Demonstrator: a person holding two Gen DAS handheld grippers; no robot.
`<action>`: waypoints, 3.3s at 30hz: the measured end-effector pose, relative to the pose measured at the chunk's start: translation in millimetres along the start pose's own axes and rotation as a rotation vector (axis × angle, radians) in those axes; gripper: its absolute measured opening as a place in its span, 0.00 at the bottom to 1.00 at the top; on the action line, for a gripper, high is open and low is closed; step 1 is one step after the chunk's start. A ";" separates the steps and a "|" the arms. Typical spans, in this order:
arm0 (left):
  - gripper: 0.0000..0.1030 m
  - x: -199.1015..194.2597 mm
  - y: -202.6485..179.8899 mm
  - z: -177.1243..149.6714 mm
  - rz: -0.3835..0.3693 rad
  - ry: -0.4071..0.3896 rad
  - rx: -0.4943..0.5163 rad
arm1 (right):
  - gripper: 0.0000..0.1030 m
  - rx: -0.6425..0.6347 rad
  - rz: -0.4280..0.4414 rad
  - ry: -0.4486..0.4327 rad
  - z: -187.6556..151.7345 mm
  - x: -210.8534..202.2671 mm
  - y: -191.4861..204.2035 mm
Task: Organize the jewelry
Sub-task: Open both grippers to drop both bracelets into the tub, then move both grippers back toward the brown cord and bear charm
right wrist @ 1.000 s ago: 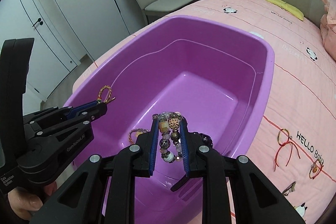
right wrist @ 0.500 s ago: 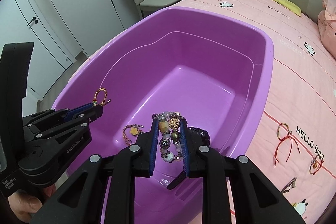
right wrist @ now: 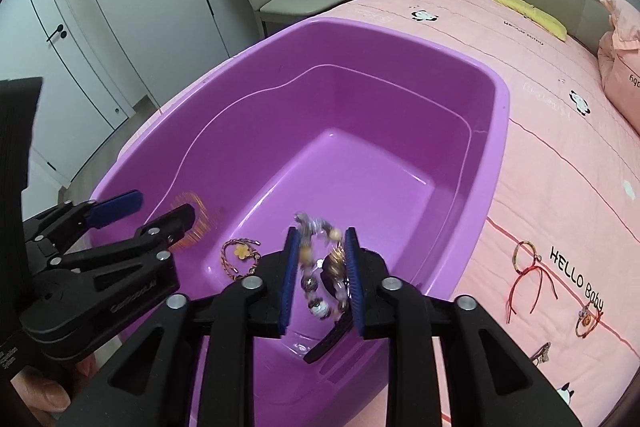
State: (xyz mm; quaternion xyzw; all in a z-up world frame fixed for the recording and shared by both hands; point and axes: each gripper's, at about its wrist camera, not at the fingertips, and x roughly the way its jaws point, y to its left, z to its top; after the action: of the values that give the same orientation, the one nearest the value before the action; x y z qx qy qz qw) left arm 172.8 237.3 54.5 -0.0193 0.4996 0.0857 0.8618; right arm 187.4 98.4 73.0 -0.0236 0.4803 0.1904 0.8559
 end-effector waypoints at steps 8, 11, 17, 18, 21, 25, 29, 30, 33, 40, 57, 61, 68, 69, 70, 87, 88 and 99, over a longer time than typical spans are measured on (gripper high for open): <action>0.69 -4.6 4.6 0.9 0.001 0.005 -0.029 | 0.45 -0.001 -0.011 -0.020 0.2 -7.3 -3.8; 0.71 -7.9 4.4 1.9 0.003 -0.002 -0.026 | 0.45 0.006 -0.010 -0.022 0.1 -8.7 -5.2; 0.79 -13.1 5.7 1.2 0.005 -0.011 -0.031 | 0.50 0.014 -0.005 -0.026 -0.9 -11.7 -8.6; 0.82 -13.9 6.0 1.0 0.005 -0.012 -0.034 | 0.50 0.017 -0.004 -0.026 -1.3 -12.4 -9.3; 0.83 -14.9 7.1 1.2 0.005 -0.008 -0.040 | 0.51 0.027 -0.004 -0.027 -2.3 -14.2 -11.4; 0.84 -17.3 7.8 -1.2 0.007 -0.003 -0.042 | 0.56 0.048 0.005 -0.025 -3.3 -16.9 -15.7; 0.84 -23.2 5.9 -4.8 0.018 -0.012 -0.025 | 0.57 0.050 0.004 -0.028 -5.9 -21.5 -15.3; 0.84 -24.9 5.1 -5.4 0.019 -0.015 -0.021 | 0.58 0.054 0.007 -0.028 -6.6 -22.9 -15.5; 0.84 -30.6 5.1 -7.8 0.015 -0.021 -0.016 | 0.60 0.072 0.018 -0.030 -10.8 -27.8 -16.9; 0.84 -44.1 3.4 -13.8 0.009 -0.035 -0.014 | 0.61 0.097 0.015 -0.049 -22.5 -41.0 -23.8; 0.85 -70.0 -40.8 -27.6 -0.036 -0.060 0.062 | 0.62 0.196 -0.025 -0.101 -55.3 -82.5 -65.6; 0.85 -77.5 -57.7 -31.8 -0.048 -0.072 0.095 | 0.62 0.217 -0.040 -0.123 -63.7 -92.8 -77.5; 0.85 -88.0 -86.4 -40.3 -0.066 -0.084 0.148 | 0.62 0.260 -0.065 -0.155 -82.1 -108.9 -100.9; 0.85 -89.7 -89.6 -41.4 -0.069 -0.087 0.154 | 0.62 0.268 -0.068 -0.159 -85.3 -111.3 -104.4; 0.85 -91.8 -94.8 -42.7 -0.073 -0.092 0.165 | 0.62 0.276 -0.071 -0.163 -88.3 -113.8 -108.0; 0.87 -103.1 -181.8 -85.1 -0.217 -0.144 0.310 | 0.62 0.439 -0.199 -0.227 -184.7 -152.0 -185.9; 0.87 -100.4 -187.7 -89.3 -0.228 -0.140 0.321 | 0.62 0.454 -0.207 -0.229 -192.3 -152.7 -191.9; 0.87 -57.4 -242.7 -124.2 -0.278 -0.135 0.423 | 0.62 0.542 -0.291 -0.213 -255.8 -132.9 -233.6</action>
State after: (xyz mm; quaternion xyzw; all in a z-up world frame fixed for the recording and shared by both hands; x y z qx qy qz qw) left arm 78.9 -23.8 29.3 0.0984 0.4402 -0.1389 0.8816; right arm -1.1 -215.4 12.7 0.1571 0.4127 -0.0673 0.8947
